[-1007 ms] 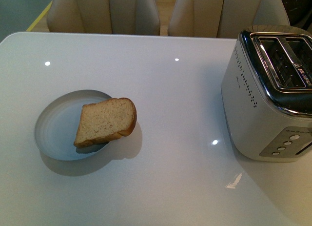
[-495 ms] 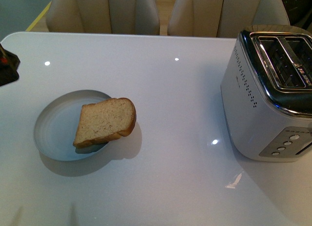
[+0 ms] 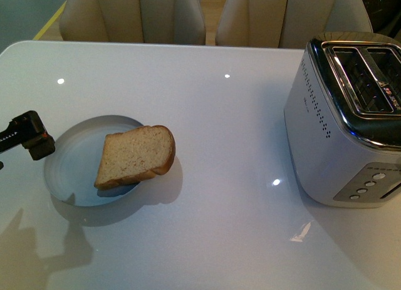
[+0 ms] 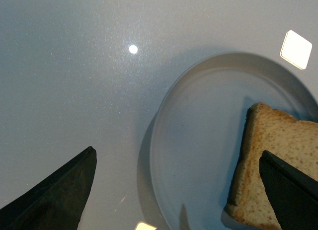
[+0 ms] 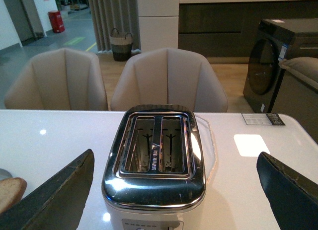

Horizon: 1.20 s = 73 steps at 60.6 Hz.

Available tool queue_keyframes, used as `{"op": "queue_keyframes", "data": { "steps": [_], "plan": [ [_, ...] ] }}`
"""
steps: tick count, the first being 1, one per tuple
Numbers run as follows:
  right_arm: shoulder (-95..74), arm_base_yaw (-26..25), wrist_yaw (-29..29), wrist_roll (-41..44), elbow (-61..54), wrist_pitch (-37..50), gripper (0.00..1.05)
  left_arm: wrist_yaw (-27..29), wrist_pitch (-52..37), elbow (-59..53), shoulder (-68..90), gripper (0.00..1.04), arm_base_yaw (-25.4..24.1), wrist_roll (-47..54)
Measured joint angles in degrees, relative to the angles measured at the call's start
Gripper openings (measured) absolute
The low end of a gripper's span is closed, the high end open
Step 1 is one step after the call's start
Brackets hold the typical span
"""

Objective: Left arm holds plate, right arm toasts bread

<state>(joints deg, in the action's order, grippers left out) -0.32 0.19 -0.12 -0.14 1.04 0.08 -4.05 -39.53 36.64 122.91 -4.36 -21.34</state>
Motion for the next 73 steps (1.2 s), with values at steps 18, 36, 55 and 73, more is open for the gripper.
{"op": "queue_keyframes", "data": {
  "steps": [18, 36, 55, 73],
  "plan": [
    [0.00, 0.00, 0.00, 0.00, 0.00, 0.00, 0.96, -0.61, 2.86, 7.10, 8.81, 0.98, 0.68, -1.60],
    [0.00, 0.00, 0.00, -0.02, 0.00, 0.00, 0.96, 0.04, 5.66, 11.87, 13.31, 0.98, 1.64, -2.16],
    [0.00, 0.00, 0.00, -0.02, 0.00, 0.00, 0.96, 0.92, 7.78, 15.23, 15.30, 0.51, 2.56, -3.30],
    [0.00, 0.00, 0.00, -0.02, 0.00, 0.00, 0.96, -4.22, 8.46, 15.72, 15.80, 0.05, 2.86, -9.90]
  ]
}}
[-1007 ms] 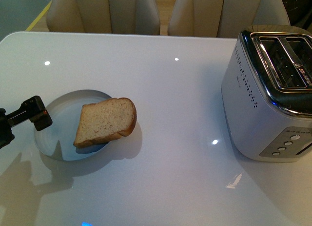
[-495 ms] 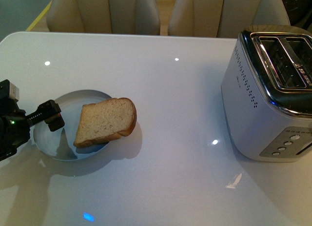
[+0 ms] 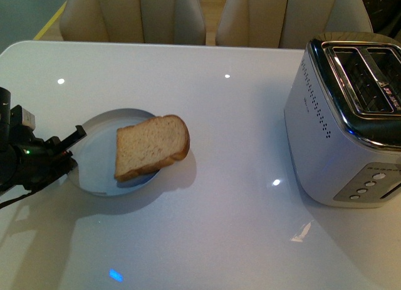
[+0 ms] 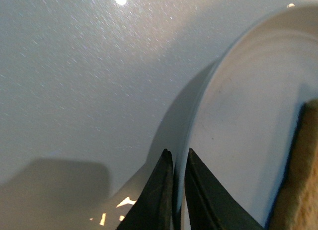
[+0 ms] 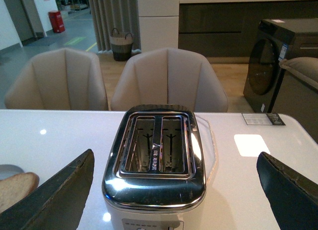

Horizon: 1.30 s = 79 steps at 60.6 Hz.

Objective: Left arm holds plate, right arm toasts bread

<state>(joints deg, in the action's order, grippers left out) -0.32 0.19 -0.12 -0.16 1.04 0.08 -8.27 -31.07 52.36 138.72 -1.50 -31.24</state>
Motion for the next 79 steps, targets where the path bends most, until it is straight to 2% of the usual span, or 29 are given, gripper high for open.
{"op": "queue_keyframes", "data": {
  "steps": [11, 24, 40, 58, 69, 79],
  "plan": [
    [0.00, 0.00, 0.00, 0.02, 0.00, 0.00, 0.96, -3.41, -0.94, -3.30, -2.64, 0.03, -1.11, -7.34],
    [0.00, 0.00, 0.00, 0.02, 0.00, 0.00, 0.96, -4.48, -1.07, -8.11, -10.95, 0.03, -2.01, -9.46],
    [0.00, 0.00, 0.00, 0.02, 0.00, 0.00, 0.96, -6.12, 6.82, -10.73, -28.22, 0.03, 0.24, -10.23],
    [0.00, 0.00, 0.00, 0.00, 0.00, 0.00, 0.96, -6.51, 20.20, -8.57, -43.30, 0.03, 11.19, -11.43],
    [0.00, 0.00, 0.00, 0.00, 0.00, 0.00, 0.96, -4.74, 23.96, -7.02, -46.95, 0.03, 19.69, -13.42],
    [0.00, 0.00, 0.00, 0.00, 0.00, 0.00, 0.96, -3.54, 25.53, -5.95, -47.71, 0.03, 24.50, -14.93]
  ]
}}
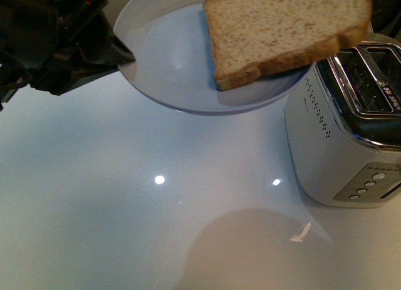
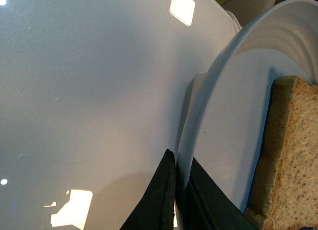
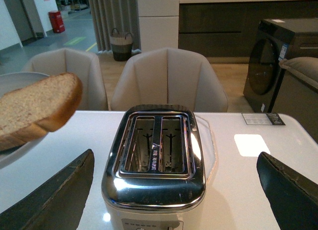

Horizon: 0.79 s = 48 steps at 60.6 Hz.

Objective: Left arm holds plate, right arm toasts bread

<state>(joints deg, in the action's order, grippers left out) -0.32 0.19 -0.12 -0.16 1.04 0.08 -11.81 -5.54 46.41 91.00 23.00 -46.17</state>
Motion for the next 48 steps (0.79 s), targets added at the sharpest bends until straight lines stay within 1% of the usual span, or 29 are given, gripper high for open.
{"op": "queue_keyframes", "data": {
  "steps": [8, 20, 22, 23, 25, 27, 30, 33, 39, 48],
  "plan": [
    [0.00, 0.00, 0.00, 0.02, 0.00, 0.00, 0.96, 0.48, 0.68, 0.76, 0.00, 0.03, 2.21, -0.48],
    [-0.26, 0.02, -0.22, -0.31, 0.11, -0.39, 0.96, 0.98, 0.68, 0.92, 0.00, 0.03, 2.56, -0.70],
    [-1.88, 0.31, -1.27, -1.53, 1.57, -4.63, 0.96, 1.01, 0.68, 0.92, 0.00, 0.03, 2.56, -0.70],
    [-3.89, 0.55, -2.01, -3.06, 3.10, -8.70, 0.96, 1.07, 0.68, 0.92, 0.00, 0.03, 2.56, -0.70],
    [-7.52, 0.85, -2.84, -4.72, 5.38, -13.88, 0.96, 1.05, 0.70, 0.92, 0.00, 0.03, 2.54, -0.70],
    [-10.84, 1.01, -2.95, -6.47, 7.02, -17.73, 0.96, 1.11, 0.70, 0.92, 0.00, 0.03, 2.56, -0.70],
    [-14.12, 1.38, -2.91, -8.02, 7.89, -19.61, 0.96, 0.98, 0.70, 0.98, -0.04, 0.03, 2.60, -0.72],
    [-16.76, 1.70, -2.84, -8.96, 8.24, -18.84, 0.96, 0.96, 0.70, 0.98, -0.04, 0.03, 2.62, -0.72],
    [-21.24, 1.62, -1.22, -10.38, 10.14, -14.56, 0.96, 1.20, 0.70, 0.98, -0.04, 0.03, 2.60, -0.74],
    [-33.31, 1.20, 3.19, -13.49, 14.93, -4.55, 0.96, 0.94, 0.70, 0.98, -0.04, 0.03, 2.62, -0.85]
  ]
}}
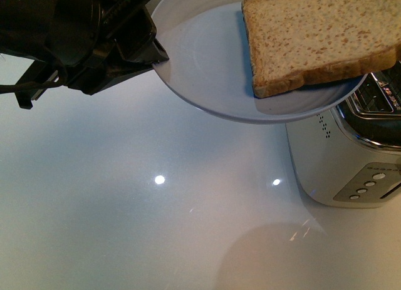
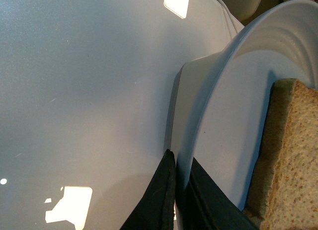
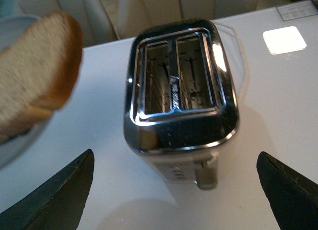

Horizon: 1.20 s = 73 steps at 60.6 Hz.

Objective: Left arm holds plate, right arm toasts bread

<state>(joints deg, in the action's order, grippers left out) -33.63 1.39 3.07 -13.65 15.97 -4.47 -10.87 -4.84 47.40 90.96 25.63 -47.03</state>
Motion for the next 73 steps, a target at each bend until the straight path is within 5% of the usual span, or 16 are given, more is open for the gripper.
{"op": "queue_keyframes", "data": {
  "steps": [12, 44, 73],
  "plan": [
    [-17.51, 2.95, 5.16, -9.57, 7.06, 10.78, 0.96, 0.11, 0.00, 0.02, 0.00, 0.03, 0.00, -0.11],
    [-32.13, 9.29, 11.56, -26.29, 10.14, 20.79, 0.95, 0.15, 0.00, 0.02, 0.00, 0.03, 0.00, -0.22],
    [-32.57, 10.23, 12.66, -28.22, 11.45, 21.24, 0.16, 0.17, 0.00, 0.02, 0.00, 0.03, 0.00, -0.26]
  ]
}}
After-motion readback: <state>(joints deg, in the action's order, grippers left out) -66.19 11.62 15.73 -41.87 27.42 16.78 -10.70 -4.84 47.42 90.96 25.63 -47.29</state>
